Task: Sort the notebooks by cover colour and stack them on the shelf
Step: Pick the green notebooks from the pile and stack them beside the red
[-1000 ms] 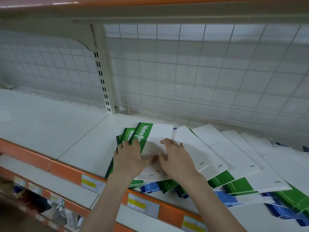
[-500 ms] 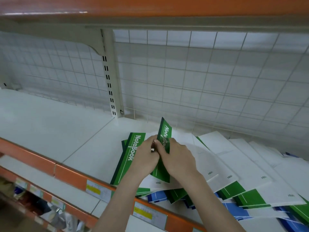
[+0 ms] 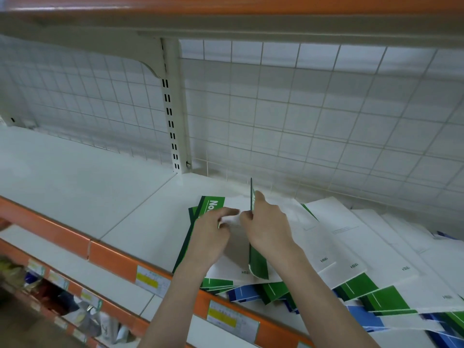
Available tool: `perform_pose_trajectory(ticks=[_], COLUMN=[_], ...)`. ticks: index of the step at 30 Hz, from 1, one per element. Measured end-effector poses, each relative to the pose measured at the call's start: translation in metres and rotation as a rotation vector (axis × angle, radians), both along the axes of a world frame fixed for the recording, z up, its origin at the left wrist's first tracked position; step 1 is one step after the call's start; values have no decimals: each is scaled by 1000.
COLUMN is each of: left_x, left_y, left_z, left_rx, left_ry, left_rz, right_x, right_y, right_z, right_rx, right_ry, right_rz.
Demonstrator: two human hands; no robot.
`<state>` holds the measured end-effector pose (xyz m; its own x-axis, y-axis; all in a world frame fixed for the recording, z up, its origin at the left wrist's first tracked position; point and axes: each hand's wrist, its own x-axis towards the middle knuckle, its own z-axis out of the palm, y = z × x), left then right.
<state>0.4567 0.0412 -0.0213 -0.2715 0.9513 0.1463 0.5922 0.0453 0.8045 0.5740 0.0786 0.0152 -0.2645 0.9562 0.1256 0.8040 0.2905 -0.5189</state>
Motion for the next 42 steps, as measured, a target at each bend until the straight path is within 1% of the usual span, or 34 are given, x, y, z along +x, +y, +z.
perform_pose_trajectory(ticks=[1, 2, 3, 4, 5, 7, 10, 11, 13, 16, 17, 18, 21, 22, 23, 24, 25, 27, 28, 29, 30, 32, 35, 39, 41, 42], left_x=[-4, -8, -10, -11, -11, -11, -7, -6, -6, -6, -5, -4, -3, -3, -2, -2, -2, -3, -2, -1, 2, 4, 3, 0, -2, -2], left_y=[-1, -4, -5, -6, -7, -6, -4, -3, -1, 2, 3, 3, 5, 5, 4, 4, 4, 4, 4, 4, 3, 2, 4, 5, 4, 4], left_z=[-1, -3, -3, -2, -2, -2, 3, 5, 9, 17, 19, 22, 30, 30, 30, 27, 23, 14, 11, 10, 9, 10, 9, 9, 11, 12], left_rx=[-35, -112, -220, -314, -357, -341, -289, -255, -157, -47, -14, 8, -17, -35, -50, -68, -90, -148, -194, -240, -290, -380, -401, -336, -245, -181], left_ry=[192, 354, 450, 477, 456, 417, 362, 316, 228, 112, 43, -70, -584, -705, -733, -647, -447, 54, 227, 332, 386, 407, 388, 322, 278, 217], left_rz=[109, 206, 269, 291, 295, 298, 326, 338, 298, 152, 101, 58, -45, -60, -72, -72, -43, 74, 122, 151, 176, 235, 275, 293, 276, 242], right_x=[-1, -1, -1, -1, -2, -5, -9, -9, -9, -11, -12, -13, -13, -11, -9, -7, -6, -4, -3, -2, -1, 1, 1, 0, -2, -3], right_y=[0, 1, 1, 1, 1, 0, -5, -5, -3, -1, 0, 1, 5, 6, 8, 8, 7, 1, 1, 0, 1, 3, 2, 2, -1, -2], right_z=[-1, -1, -1, -1, -1, -1, -3, -3, -4, -1, 0, 0, 2, 2, 3, 2, 0, 0, -1, -1, -1, -1, 0, -2, 0, 2], right_rx=[28, 46, 58, 56, 47, 17, 28, 48, 77, 10, -8, -3, 21, 17, 0, -17, -25, 10, 17, 26, 27, 7, -13, 0, 19, 35], right_ry=[4, 23, 57, 89, 118, 155, 136, 132, 155, 255, 279, 282, 238, 221, 202, 185, 169, 149, 161, 175, 177, 181, 181, 141, 99, 88], right_rz=[25, 51, 76, 92, 96, 84, 61, 57, 58, 51, 52, 54, 27, 23, 31, 50, 73, 113, 118, 121, 125, 118, 116, 110, 104, 100])
